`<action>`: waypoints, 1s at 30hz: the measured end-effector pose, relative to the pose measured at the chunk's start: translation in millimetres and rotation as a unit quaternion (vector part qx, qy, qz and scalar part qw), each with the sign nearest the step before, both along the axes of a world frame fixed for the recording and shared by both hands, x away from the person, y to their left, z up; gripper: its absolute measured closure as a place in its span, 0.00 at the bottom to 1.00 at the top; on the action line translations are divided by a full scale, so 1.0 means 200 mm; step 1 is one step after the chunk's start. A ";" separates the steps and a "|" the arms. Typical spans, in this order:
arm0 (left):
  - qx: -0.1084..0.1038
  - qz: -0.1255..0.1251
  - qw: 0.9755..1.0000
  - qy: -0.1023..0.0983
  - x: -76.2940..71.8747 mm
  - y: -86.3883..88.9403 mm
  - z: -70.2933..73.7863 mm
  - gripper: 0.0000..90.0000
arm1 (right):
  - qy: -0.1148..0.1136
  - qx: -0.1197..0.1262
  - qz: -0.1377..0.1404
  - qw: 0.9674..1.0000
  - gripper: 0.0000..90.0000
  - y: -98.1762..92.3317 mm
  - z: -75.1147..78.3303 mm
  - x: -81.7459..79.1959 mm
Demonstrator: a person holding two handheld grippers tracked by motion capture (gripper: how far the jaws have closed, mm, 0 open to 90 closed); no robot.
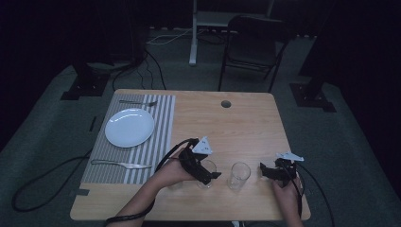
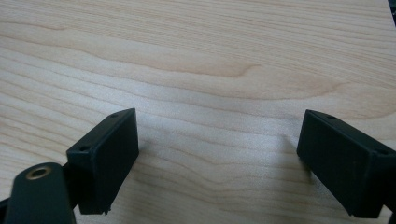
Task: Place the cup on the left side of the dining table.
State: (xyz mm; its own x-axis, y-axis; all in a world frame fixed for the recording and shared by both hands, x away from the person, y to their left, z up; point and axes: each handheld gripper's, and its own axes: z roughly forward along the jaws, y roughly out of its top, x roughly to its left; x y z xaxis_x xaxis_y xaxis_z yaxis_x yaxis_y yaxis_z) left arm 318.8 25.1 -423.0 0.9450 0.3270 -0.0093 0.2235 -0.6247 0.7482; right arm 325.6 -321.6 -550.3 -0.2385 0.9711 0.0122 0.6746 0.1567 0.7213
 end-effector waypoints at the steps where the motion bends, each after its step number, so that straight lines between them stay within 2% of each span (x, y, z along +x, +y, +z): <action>1: 0.001 -0.003 1.000 0.001 0.00 -0.01 0.00 0.03 | 0.000 0.000 0.000 1.000 0.14 0.00 0.00 0.00; 13: 0.015 -0.025 1.000 0.007 0.00 -0.16 0.00 0.03 | 0.000 0.000 0.000 1.000 0.14 0.00 0.00 0.00; 16: 0.021 -0.039 0.999 0.008 0.00 -0.21 -0.01 0.03 | 0.000 0.000 0.000 1.000 0.14 0.00 0.00 0.00; 25: 0.057 -0.052 0.997 0.014 0.00 -0.33 -0.05 0.03 | 0.000 0.000 0.000 1.000 0.14 0.00 0.00 0.00; 30: 0.085 -0.058 0.994 0.020 0.00 -0.38 -0.07 0.03 | 0.000 0.000 0.000 1.000 0.14 0.00 0.00 0.00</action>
State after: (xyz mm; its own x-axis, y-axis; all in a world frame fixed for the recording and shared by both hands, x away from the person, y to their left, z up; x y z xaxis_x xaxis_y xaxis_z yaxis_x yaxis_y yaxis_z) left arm 318.9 -51.8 -436.2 0.9766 0.2151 -0.0022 0.1698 -0.7645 0.6219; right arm 325.6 -321.7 -550.4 -0.2392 0.9709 0.0120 0.6743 0.1572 0.7216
